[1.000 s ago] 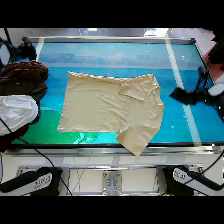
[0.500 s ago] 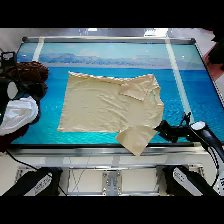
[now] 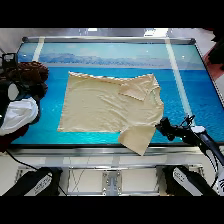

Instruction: Fold the shirts.

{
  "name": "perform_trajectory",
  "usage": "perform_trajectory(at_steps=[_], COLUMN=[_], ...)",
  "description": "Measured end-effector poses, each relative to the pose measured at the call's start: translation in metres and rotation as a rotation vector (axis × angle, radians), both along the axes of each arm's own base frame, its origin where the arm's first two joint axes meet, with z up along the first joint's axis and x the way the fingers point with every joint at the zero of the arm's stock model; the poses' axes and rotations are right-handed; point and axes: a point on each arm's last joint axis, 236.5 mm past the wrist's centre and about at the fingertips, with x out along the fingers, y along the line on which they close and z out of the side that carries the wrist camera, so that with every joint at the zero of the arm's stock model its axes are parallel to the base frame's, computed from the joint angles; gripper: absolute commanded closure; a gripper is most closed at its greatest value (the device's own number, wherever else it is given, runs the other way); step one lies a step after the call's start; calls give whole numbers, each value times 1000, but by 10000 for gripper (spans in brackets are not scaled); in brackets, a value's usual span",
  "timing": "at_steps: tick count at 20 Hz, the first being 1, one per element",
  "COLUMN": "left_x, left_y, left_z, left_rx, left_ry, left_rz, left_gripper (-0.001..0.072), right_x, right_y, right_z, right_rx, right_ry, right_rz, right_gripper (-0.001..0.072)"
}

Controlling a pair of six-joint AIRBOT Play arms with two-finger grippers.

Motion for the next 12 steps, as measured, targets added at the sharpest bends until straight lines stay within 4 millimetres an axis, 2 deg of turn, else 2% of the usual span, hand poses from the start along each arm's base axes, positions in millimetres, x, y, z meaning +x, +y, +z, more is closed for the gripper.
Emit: perform_trajectory(at_steps=[2, 4, 5, 6, 7, 10, 12], left_x=[-4, -21, -33, -47, -59, -95, -112], left_y=[4, 9, 11, 11, 8, -10, -21], left_z=[-8, -35, -53, -73, -91, -140, -161], left_rx=[13, 4, -14, -44, -84, -231, -310], left_ry=[22, 96, 141, 184, 218, 312, 354], left_rz=[14, 63, 105, 160, 214, 369, 454], left_gripper=[59, 61, 112, 214, 271, 286, 286], right_x=[4, 8, 11, 13, 14, 19, 22], right_y=[-1, 0, 2, 5, 9, 19, 26], right_z=[2, 5, 8, 11, 14, 25, 33], right_rx=[-4, 3, 11, 23, 38, 81, 110], right_ry=[-21, -45, -60, -76, -90, -137, -171], right_rz=[-6, -5, 0, 8, 18, 43, 58], right_gripper=[685, 685, 685, 685, 685, 685, 685])
